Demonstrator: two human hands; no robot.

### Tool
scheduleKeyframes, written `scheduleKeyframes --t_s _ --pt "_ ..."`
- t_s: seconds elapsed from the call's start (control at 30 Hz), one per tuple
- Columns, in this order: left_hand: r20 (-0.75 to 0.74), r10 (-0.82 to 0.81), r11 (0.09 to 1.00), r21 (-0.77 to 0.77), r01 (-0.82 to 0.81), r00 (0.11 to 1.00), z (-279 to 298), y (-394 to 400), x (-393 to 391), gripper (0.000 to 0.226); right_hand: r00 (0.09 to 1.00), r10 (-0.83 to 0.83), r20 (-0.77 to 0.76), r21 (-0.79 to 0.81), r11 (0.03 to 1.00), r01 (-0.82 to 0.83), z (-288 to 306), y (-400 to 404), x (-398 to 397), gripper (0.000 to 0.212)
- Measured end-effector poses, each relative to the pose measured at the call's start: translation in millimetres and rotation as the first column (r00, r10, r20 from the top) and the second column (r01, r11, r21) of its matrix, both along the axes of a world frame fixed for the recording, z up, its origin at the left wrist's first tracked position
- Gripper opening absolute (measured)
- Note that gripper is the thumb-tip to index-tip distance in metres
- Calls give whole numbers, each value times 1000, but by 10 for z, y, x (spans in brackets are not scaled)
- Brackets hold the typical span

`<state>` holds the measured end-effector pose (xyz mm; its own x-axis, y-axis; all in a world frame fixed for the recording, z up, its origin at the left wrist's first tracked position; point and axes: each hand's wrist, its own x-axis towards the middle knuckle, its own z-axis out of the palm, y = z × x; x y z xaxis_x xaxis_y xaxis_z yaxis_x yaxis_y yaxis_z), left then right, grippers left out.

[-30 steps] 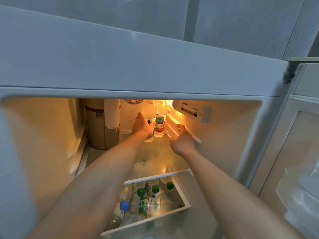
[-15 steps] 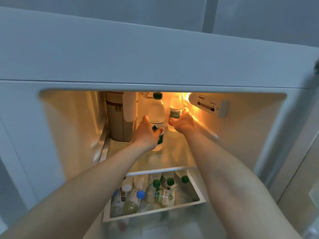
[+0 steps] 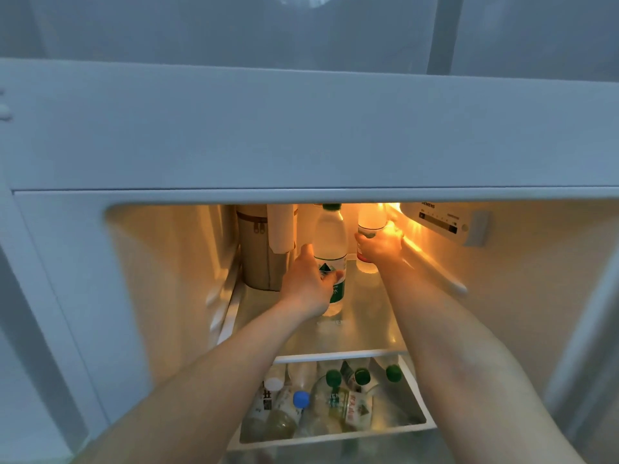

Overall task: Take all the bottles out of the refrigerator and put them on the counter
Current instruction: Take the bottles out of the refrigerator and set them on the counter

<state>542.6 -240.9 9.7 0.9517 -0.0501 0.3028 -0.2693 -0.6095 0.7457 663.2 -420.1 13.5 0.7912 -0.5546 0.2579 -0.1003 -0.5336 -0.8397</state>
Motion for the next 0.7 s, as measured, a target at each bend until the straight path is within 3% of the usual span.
scheduleKeyframes --t_s 0.3,0.57,0.7 --pt "-51 -31 999 -14 30 998 121 83 -213 54 989 36 143 -11 999 -34 -167 132 -636 84" --pt "-36 -115 988 -111 110 993 107 308 -808 49 977 77 199 12 997 -81 -168 300 -1563 55" --pt "76 -163 982 -86 169 984 93 470 -1245 54 947 82 310 97 988 -117 -75 468 -2154 52"
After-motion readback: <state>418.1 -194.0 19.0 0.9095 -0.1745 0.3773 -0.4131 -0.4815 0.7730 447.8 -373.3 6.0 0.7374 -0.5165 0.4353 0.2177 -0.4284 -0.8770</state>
